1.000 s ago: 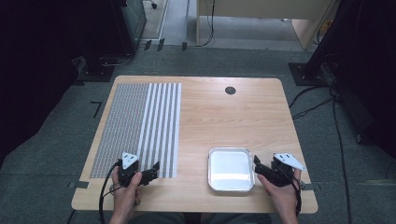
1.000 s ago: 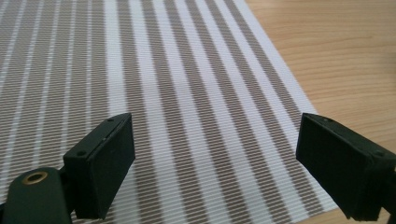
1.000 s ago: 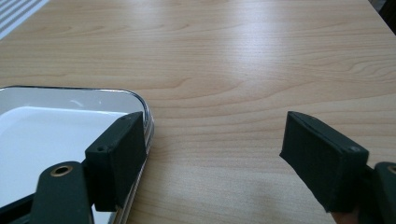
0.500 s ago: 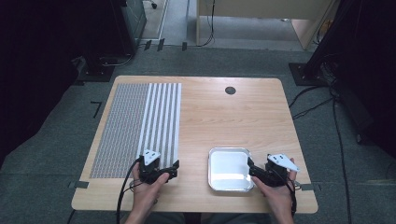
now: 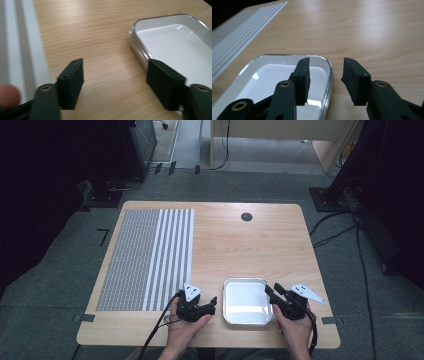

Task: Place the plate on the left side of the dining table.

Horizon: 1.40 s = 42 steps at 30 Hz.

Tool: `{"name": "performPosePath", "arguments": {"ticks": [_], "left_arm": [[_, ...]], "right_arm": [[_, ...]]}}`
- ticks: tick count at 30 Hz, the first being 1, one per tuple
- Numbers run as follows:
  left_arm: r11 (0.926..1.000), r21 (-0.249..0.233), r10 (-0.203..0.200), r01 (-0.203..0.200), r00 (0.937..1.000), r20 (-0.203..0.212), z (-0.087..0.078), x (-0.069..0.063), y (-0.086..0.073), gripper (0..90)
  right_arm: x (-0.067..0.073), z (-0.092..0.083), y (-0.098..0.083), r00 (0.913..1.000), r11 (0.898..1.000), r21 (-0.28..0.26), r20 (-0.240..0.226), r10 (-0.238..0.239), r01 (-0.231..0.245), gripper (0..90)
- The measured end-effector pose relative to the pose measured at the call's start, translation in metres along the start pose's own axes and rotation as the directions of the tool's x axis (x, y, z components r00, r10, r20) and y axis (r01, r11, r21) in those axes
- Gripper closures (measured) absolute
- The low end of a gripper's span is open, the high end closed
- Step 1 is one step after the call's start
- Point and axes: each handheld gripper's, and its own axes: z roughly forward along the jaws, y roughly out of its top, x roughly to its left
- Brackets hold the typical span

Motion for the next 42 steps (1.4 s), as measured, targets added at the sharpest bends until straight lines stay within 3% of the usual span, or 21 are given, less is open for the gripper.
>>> {"name": "performPosePath", "arguments": {"ticks": [3,6,8,11,17,20,24,28,32,35,42], "left_arm": [[0.9999,0.007,-0.012,0.012,0.9991,0.04,0.002,-0.007,0.0,51.8],[0.9995,0.003,-0.033,0.033,0.9962,0.08,0.002,-0.01,0.0,55.8],[0.9989,0.002,-0.047,0.047,0.9939,0.099,0.001,-0.011,0.001,57.7],[0.9991,0.003,-0.042,0.042,0.992,0.119,0.0,-0.015,0.001,61.7],[0.9993,0.035,-0.016,0.011,0.9907,0.135,0.003,-0.021,-0.001,69.4],[0.9988,0.048,-0.004,-0.003,0.9884,0.152,0.005,-0.023,-0.003,71.8],[0.9979,0.057,0.02,-0.029,0.9879,0.154,0.007,-0.026,-0.005,73.5],[0.9981,0.052,0.027,-0.035,0.9877,0.154,0.007,-0.027,-0.005,76.5],[0.9977,0.054,0.032,-0.041,0.9882,0.15,0.007,-0.027,-0.004,80.1],[0.9973,0.061,0.031,-0.041,0.9864,0.161,0.007,-0.025,-0.004,81.2],[0.9954,0.067,0.057,-0.067,0.9877,0.145,0.008,-0.027,-0.003,80.8]], "right_arm": [[-0.001,0.001,-0.001,0.9994,0.999,0.038,0.02,0.028,-0.029,66.5],[-0.003,-0.001,0.0,0.9967,0.996,0.032,-0.004,0.081,-0.081,74.6],[-0.006,-0.001,0.001,0.991,0.992,0.024,-0.044,0.126,-0.125,75.2],[-0.01,0.001,0.001,0.9854,0.987,0.022,-0.05,0.163,-0.162,76.9],[-0.015,0.001,0.002,0.9657,0.968,0.064,-0.074,0.249,-0.244,81.7],[-0.017,0.002,0.002,0.9512,0.955,0.085,-0.097,0.293,-0.286,83.9],[-0.018,0.003,0.002,0.9454,0.949,0.094,-0.098,0.311,-0.302,86.4],[-0.018,0.001,0.002,0.9481,0.95,0.067,-0.068,0.311,-0.306,86.5],[-0.021,0.002,0.001,0.9394,0.941,0.091,-0.082,0.333,-0.325,86.5],[-0.02,0.003,0.001,0.9453,0.946,0.093,-0.077,0.317,-0.31,86.7],[-0.017,0.004,0.001,0.9521,0.949,0.119,-0.056,0.301,-0.293,88.6]]}}
